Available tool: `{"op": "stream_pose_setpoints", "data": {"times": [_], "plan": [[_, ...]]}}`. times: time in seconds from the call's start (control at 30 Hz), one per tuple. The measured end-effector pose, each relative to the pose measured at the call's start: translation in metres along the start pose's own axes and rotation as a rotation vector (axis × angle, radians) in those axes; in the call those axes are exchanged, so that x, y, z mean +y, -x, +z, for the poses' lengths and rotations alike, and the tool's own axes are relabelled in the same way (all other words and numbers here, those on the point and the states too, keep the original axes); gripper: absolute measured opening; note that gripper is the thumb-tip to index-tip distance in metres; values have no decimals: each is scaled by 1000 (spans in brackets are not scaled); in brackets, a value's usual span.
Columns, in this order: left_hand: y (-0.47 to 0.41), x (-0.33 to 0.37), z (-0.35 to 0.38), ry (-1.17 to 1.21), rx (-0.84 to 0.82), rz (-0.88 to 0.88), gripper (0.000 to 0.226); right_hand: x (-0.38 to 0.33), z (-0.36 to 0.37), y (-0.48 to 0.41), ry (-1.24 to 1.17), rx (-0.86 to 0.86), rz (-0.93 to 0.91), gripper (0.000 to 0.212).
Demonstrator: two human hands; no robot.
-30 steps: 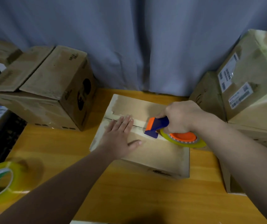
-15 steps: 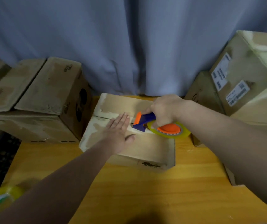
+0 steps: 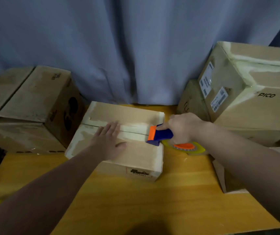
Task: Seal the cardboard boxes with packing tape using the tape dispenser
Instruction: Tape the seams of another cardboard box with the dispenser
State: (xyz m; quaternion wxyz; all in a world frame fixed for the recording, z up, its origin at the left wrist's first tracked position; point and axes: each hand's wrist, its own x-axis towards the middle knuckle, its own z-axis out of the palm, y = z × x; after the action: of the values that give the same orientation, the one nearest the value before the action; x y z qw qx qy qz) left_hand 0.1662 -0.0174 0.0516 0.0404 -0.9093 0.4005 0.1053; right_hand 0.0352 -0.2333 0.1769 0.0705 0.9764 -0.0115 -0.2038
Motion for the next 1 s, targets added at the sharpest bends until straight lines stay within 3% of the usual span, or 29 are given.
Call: {"op": "stream_pose_setpoints", "data": {"times": [0.17,0.27,0.33,0.43,0.53,0.73,0.83,1.0], "plan": [[0,61,8,73,-9,129,77,8,5,-14,-86,-24,22,62],[-6,43,11,61,81,183,72,9,6,-18,-93,-24,23,62],[-6,1,9,69,129,87,75,10,8,-18,-129,-13,30,62],[1,-54,3,120,32,-161,86,11,11,-17,-170,23,43,61],[-2,-41,3,112,37,-244,97,11,15,-17,-178,50,47,61],[-4,69,8,95,2,42,104,14,20,-11,-201,66,45,61],[-5,95,10,102,-6,41,122,17,25,-6,-202,80,37,61],[-5,93,10,94,-8,39,127,30,32,3,-278,51,-16,70]]}}
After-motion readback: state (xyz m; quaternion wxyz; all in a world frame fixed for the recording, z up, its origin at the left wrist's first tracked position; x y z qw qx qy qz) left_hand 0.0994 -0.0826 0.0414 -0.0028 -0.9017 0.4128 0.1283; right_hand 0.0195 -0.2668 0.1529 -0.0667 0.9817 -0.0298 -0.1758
